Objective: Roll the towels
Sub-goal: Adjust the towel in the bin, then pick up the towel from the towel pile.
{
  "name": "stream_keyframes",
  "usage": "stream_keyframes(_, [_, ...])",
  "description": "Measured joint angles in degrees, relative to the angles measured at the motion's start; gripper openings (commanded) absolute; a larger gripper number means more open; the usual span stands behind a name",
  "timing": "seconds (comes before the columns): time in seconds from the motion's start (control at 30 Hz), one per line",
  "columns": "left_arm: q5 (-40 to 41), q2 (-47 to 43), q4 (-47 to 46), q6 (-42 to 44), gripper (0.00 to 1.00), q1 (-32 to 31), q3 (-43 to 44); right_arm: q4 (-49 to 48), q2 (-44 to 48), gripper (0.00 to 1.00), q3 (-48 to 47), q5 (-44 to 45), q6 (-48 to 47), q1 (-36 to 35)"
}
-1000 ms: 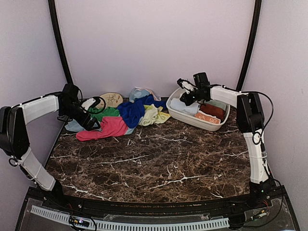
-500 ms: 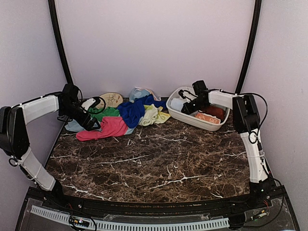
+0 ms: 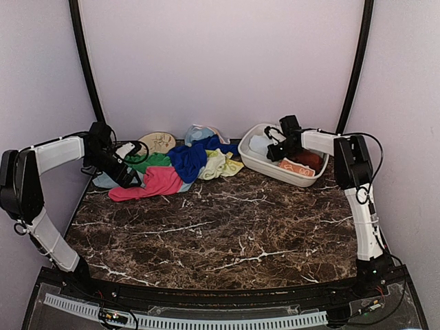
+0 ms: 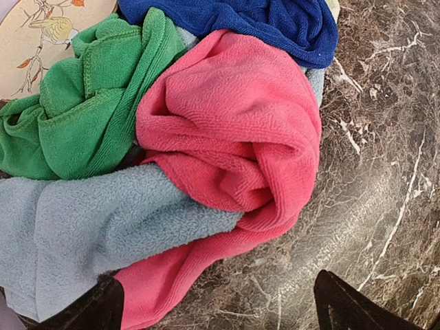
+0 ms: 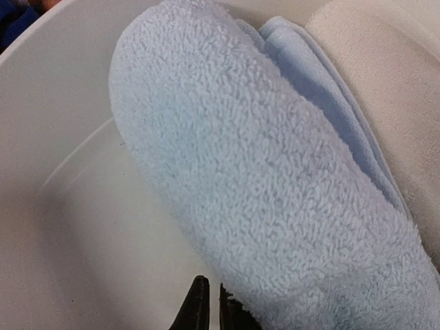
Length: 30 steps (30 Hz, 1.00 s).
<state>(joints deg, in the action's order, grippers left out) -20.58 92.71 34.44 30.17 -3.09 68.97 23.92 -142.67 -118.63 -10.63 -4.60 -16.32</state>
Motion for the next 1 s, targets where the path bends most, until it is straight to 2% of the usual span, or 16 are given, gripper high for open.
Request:
stream_keyframes(0.13, [0.46,-0.02,-0.07,0.07,0.99,0.72,-0.09,-0.79,3.54,0.15,4.44,0.11,0.83,-0.44])
stream_keyframes(0.2, [0.76,-0.35,-0.31,0.20,0.99,1.07,-0.59,-1.25,5.14,0.25,5.05,-0.33,1.51,-0.68])
stream_keyframes(0.27, [0.94,-1.18,-0.52,0.22,0.99,1.51,-1.53,-1.84,7.02,0.44,6.05,-1.07,2.93,-0.94])
stream_keyframes(0.3, [0.96,-1.81,-0.70,0.20,0.99,1.75,-2.03,-2.64,8.57,0.82,7.39,-1.51,3.19,-1.05])
stream_keyframes(0.33, [1.07,-2.62,-1.09,-0.02,0.99,2.03,-2.58,-3.17,10.03,0.98,8.68,-1.84,4.09,-1.18])
stream_keyframes(0.57, [-0.68,-7.28,-5.49,-2.14,0.99,6.64,-4.33,-9.31,25.66,1.00,24.87,-0.48,7.32,-3.74])
stream_keyframes(0.73, [-3.56,-9.03,-7.89,-3.08,0.99,10.49,-5.55,-12.79,33.55,1.00,30.21,2.89,9.29,-5.14])
stream_keyframes(1.0, [-4.44,-15.85,-14.62,-6.01,0.99,14.36,-12.28,-17.77,44.52,1.00,39.45,14.12,15.52,-5.92])
